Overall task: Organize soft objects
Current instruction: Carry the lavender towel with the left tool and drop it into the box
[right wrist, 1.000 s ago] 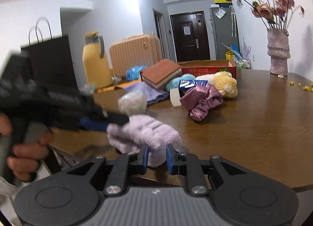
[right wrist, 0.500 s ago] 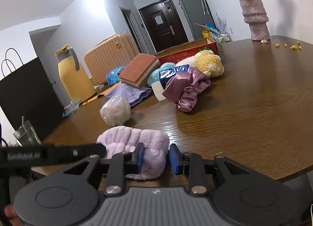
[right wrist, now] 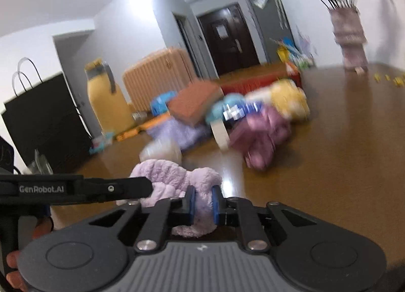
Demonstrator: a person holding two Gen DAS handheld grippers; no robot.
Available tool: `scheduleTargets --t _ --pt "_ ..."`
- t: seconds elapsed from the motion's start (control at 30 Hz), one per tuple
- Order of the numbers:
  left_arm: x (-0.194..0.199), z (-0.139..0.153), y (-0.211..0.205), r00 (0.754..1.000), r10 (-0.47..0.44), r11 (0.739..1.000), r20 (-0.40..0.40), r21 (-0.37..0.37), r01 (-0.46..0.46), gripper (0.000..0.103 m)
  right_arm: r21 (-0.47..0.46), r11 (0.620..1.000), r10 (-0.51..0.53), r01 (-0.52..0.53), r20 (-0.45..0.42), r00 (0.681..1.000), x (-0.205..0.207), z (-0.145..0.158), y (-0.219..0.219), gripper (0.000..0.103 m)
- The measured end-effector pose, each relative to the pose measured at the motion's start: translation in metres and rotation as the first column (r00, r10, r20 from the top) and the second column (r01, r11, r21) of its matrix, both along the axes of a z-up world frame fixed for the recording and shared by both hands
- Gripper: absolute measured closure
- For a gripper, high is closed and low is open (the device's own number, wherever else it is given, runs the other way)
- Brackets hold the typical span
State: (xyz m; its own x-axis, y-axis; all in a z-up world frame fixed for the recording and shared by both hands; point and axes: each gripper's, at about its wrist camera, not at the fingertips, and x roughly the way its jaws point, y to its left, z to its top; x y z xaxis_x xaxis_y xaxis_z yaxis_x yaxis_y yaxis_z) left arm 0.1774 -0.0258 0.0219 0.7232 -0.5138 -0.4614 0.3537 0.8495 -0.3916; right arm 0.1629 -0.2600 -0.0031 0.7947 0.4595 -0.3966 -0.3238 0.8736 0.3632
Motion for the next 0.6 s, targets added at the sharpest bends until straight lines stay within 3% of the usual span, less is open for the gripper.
scheduleTargets --t 0.13,0.3,0.43,0.5,0.6 --pt "0.047 0.044 0.009 0.996 -0.003 0.999 0.087 -0.043 0.006 0.077 0.022 1.000 0.020 -0.022 0.113 0.993 0.042 0.047 -0.005 0.090" --pt "0.160 0.102 0.010 0.987 0.021 1.000 0.159 -0.016 -0.018 0.077 -0.032 0.997 0.077 -0.073 0.157 0.985 0.166 0.110 0.002 0.090" --pt "0.277 0.116 0.020 0.992 0.088 0.995 0.086 0.047 -0.092 0.077 -0.097 0.990 0.104 -0.098 0.060 0.993 0.308 0.134 0.024 0.090" --pt "0.330 0.107 0.024 0.992 0.109 0.988 0.055 0.103 -0.115 0.077 -0.088 0.990 0.109 -0.110 -0.022 0.994 0.374 0.131 0.037 0.090" --pt "0.410 0.076 0.031 0.985 0.161 0.971 -0.068 0.188 -0.145 0.077 -0.097 0.989 0.095 -0.112 -0.163 0.982 0.458 0.106 0.062 0.090"
